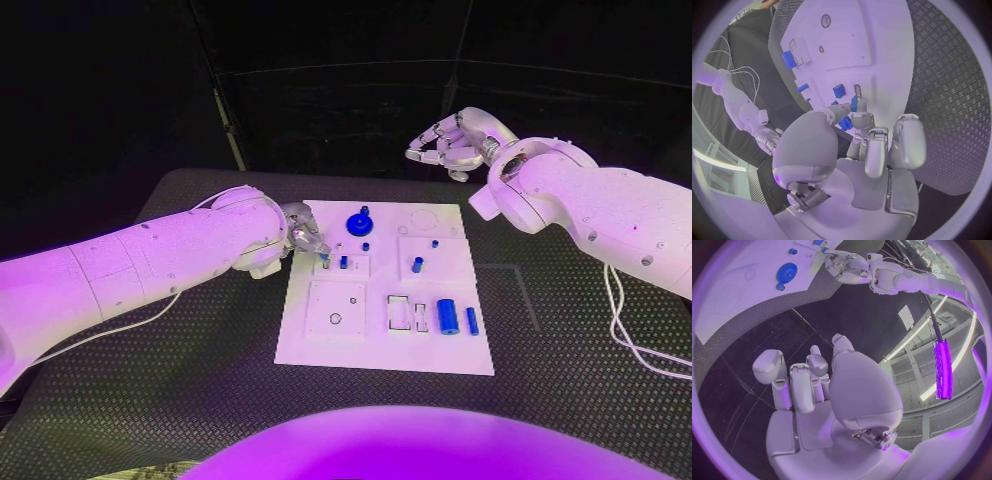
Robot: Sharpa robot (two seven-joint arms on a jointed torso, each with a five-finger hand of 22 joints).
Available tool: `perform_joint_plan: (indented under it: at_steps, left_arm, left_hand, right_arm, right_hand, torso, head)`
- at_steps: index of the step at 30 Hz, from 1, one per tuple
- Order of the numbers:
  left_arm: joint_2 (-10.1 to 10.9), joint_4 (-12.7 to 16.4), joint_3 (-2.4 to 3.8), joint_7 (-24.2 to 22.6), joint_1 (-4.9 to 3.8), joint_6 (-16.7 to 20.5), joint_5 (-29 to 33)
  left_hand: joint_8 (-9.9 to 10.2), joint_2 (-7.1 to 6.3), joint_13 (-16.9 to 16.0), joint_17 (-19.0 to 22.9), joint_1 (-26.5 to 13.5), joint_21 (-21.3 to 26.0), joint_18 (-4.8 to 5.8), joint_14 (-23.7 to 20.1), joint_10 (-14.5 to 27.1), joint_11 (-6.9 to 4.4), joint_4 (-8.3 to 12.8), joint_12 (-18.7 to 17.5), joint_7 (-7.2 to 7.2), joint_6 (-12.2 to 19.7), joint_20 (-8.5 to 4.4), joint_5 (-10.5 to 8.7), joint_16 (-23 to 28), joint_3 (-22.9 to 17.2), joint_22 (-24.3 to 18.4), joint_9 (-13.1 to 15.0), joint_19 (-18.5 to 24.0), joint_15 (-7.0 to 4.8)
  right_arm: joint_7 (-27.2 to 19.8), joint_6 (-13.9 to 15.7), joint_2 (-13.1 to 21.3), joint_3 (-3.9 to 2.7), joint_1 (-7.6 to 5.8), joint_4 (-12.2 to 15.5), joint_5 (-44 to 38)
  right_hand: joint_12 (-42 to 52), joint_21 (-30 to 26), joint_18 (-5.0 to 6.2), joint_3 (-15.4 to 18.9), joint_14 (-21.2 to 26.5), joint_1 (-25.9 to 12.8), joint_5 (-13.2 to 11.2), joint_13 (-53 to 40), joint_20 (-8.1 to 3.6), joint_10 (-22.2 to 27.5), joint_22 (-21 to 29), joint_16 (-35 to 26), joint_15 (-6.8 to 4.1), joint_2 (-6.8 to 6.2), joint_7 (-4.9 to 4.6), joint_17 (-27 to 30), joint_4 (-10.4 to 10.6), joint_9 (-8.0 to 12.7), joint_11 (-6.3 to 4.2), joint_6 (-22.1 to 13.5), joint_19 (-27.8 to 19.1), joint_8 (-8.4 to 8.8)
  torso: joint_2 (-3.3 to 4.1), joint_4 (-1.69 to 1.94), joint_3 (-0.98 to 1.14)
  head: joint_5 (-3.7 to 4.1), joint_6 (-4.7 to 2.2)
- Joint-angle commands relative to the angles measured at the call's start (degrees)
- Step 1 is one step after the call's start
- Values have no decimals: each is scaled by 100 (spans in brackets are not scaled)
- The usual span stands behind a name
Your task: Assemble the parts on the task board
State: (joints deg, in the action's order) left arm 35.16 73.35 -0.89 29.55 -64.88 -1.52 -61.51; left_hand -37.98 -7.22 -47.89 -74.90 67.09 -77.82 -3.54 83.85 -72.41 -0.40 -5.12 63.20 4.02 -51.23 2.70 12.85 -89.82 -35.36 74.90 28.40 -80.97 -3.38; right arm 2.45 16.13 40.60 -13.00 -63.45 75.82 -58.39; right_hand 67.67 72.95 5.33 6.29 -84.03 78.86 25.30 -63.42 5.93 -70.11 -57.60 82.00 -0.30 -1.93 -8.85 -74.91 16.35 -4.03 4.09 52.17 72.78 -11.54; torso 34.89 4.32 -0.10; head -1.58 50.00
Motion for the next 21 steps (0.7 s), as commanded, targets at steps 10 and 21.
perform_joint_plan:
  at_steps: [10,21]
  left_arm:
    - [-37,-13,-3,81,18,-354,-178]
    - [-47,-14,-12,88,29,-443,-181]
  left_hand:
    - [-20,52,11,-1510,27,-1,-15,615,-67,-32,777,8,-34,-9,-2,12,-18,-799,281,9,-44,-41]
    - [-20,52,11,-1510,27,-1,-15,615,-67,-32,777,8,-34,-9,-2,12,-18,-799,281,9,-44,-41]
  right_arm:
    - [-47,-36,-14,-1,-4,-3,-6]
    - [-50,-46,-19,0,1,-10,-6]
  right_hand:
    - [18,-27,109,23,-300,5,17,-7,-13,-8,-7,7,-10,44,2,-304,-11,-1,-15,-10,-7,-26]
    - [22,-29,109,32,-301,12,35,-7,-15,-13,-6,6,-12,51,4,-304,-11,-2,-18,-4,-4,-34]
  torso:
    - [0,0,0]
    - [-5,5,4]
  head:
    - [14,0]
    - [9,0]
